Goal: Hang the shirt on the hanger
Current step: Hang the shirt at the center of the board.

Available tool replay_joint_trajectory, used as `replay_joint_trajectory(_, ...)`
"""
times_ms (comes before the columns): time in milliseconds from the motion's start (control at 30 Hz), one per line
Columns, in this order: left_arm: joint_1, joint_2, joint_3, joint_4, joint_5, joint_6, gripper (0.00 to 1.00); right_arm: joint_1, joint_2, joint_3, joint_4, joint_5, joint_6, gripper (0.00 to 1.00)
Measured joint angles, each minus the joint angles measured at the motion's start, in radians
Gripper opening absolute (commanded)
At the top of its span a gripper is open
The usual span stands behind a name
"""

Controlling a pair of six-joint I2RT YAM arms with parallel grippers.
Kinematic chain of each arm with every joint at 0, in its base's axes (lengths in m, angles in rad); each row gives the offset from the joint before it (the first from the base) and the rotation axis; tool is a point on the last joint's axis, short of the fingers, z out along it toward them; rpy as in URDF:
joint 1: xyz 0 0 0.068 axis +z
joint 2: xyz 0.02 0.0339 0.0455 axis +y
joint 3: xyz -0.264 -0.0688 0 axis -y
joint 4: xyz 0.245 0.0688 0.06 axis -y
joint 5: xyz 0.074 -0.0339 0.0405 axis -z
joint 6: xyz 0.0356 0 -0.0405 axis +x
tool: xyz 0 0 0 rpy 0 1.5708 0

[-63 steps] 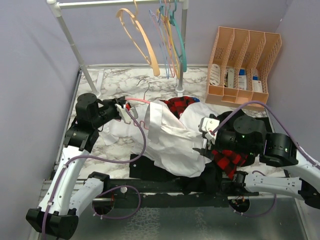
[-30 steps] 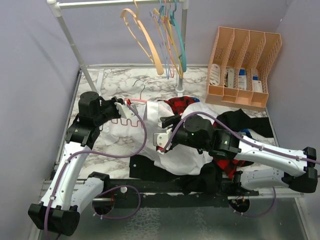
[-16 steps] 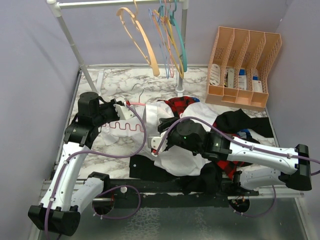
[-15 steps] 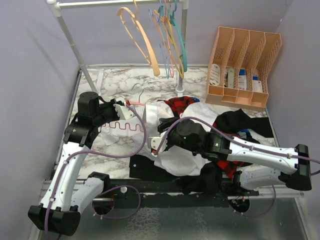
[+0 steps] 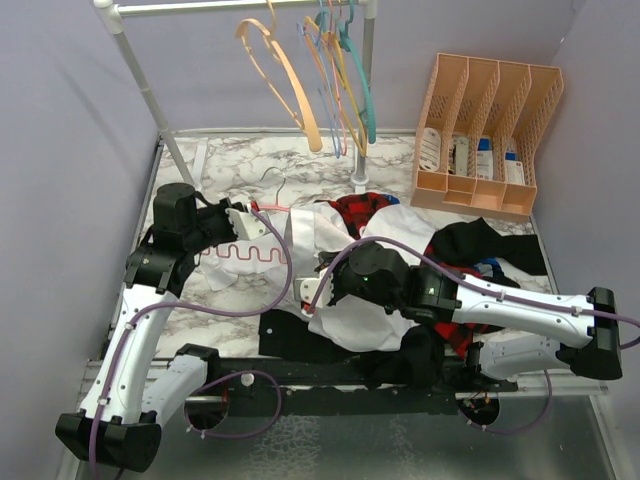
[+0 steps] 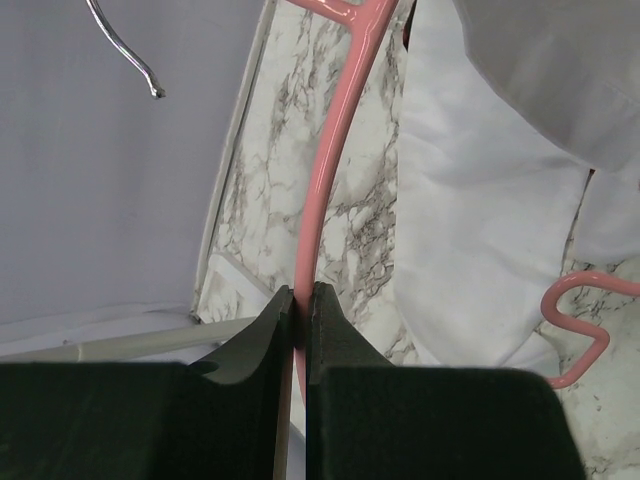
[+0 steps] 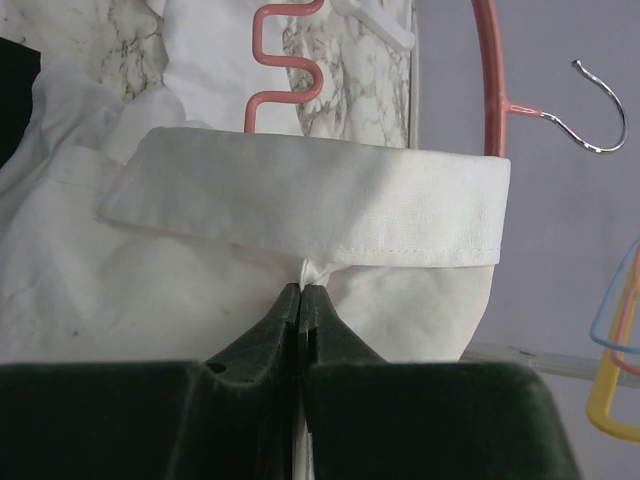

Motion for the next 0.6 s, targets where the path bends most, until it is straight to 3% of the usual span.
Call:
replay_joint_trajectory(267,0.000,-0.002,0.005,-0.003,0.000,0.000,0.00,0.004,-0.001,0.036,-0.003,0.045,-0.023,0.01)
replay_joint_trajectory(600,0.000,-0.016,-0.059,0.122,-0.003,-0.018,0.00,0.004,-0.092,0.105,0.021,0.087,-0.014,0.01)
